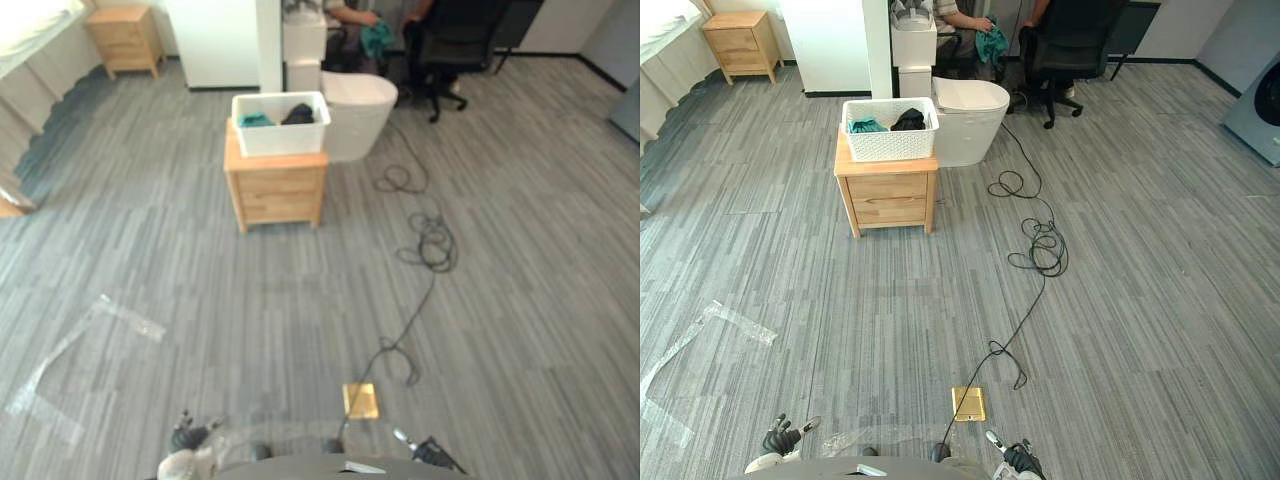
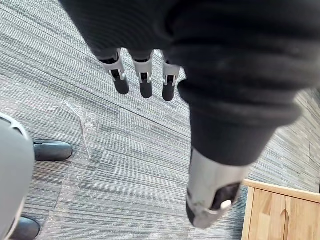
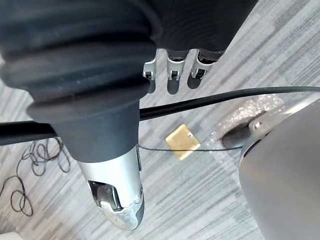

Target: Pick up the laundry basket with both hands and put the clothes into the washing machine.

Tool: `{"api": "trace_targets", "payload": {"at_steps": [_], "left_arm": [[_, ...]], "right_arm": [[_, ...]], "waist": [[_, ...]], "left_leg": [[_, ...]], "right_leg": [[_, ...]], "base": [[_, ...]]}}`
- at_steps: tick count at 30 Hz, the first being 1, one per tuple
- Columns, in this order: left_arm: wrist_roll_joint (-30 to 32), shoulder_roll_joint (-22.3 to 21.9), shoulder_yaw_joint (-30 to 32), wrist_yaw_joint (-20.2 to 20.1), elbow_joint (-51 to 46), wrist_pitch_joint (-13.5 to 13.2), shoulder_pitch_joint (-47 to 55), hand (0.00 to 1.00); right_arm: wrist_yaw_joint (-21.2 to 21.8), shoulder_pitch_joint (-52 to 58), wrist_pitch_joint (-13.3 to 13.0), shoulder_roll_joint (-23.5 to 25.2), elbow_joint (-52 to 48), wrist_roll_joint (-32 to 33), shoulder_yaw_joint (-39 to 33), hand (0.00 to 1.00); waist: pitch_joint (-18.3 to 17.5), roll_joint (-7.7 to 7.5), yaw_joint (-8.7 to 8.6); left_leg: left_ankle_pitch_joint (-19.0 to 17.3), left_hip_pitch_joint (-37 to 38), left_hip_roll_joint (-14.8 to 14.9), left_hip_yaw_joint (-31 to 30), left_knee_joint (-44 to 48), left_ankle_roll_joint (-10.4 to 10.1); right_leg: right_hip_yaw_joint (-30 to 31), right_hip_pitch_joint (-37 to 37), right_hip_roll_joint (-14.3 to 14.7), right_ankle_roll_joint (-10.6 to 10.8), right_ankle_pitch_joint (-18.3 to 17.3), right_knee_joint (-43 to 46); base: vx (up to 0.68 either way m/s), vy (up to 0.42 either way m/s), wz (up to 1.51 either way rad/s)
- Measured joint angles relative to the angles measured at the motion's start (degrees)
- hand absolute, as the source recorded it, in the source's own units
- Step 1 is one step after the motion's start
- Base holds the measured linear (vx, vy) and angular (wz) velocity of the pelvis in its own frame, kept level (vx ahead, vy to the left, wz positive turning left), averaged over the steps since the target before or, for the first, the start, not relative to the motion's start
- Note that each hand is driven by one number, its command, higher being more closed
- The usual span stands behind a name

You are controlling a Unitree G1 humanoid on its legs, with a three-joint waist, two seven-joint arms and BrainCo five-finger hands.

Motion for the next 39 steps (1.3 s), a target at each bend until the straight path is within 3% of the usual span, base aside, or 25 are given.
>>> {"api": "trace_targets", "payload": {"at_steps": [33, 36, 37, 38, 39], "left_arm": [[-2.33, 0.92, -1.65, -1.08, -0.07, -0.93, -0.30, 0.00], [-2.40, 1.03, -1.58, -1.45, -0.41, -0.93, -0.39, 0.00], [-2.40, 1.12, -1.60, -1.50, -0.43, -0.92, -0.45, 0.00], [-2.39, 1.42, -1.70, -1.73, -0.59, -0.93, -0.54, 0.00], [-2.37, 1.35, -1.81, -1.75, -0.70, -0.90, -0.71, 0.00]], "right_arm": [[0.05, -1.50, 0.27, 1.43, 0.06, 0.11, 0.04, 0.00], [0.08, -1.97, 0.38, 1.24, -0.02, -0.10, -0.23, 0.00], [0.11, -2.07, 0.38, 1.31, -0.25, -0.05, -1.29, 0.00], [0.15, -2.00, 0.38, 1.17, -0.62, -0.03, -2.30, 0.00], [0.16, -1.48, 0.45, 0.88, -0.54, -0.02, -2.45, 0.00]], "waist": [[1.10, -1.41, 0.32], [1.85, -1.32, 0.84], [2.19, -1.45, 0.45], [2.82, -1.87, -0.14], [3.95, -1.59, -0.34]], "left_leg": [[-0.23, 0.20, 0.15, 0.30, -0.43, 0.16], [-1.92, 0.08, 0.19, 2.36, -0.38, 0.98], [-2.51, 0.14, 0.01, 3.91, -0.06, 1.17], [-3.54, 0.90, -0.74, 4.93, 0.74, 1.31], [-4.32, 1.17, -0.95, 4.93, 1.65, 1.93]], "right_leg": [[-0.90, 1.37, 0.18, -0.02, 0.26, -1.96], [0.02, -1.98, -0.35, 1.13, -3.44, 4.12], [-0.28, -4.00, -1.38, 2.16, -6.37, 8.74], [-1.55, -6.52, -3.76, 4.89, -10.33, 16.22], [-1.55, -8.86, -4.98, 4.83, -10.74, 23.67]], "base": [[-0.02, -0.014, 0.00], [-0.02, 0.025, -0.15], [0.06, 0.065, 0.31], [0.10, 0.061, 0.44], [0.10, 0.069, 0.30]]}}
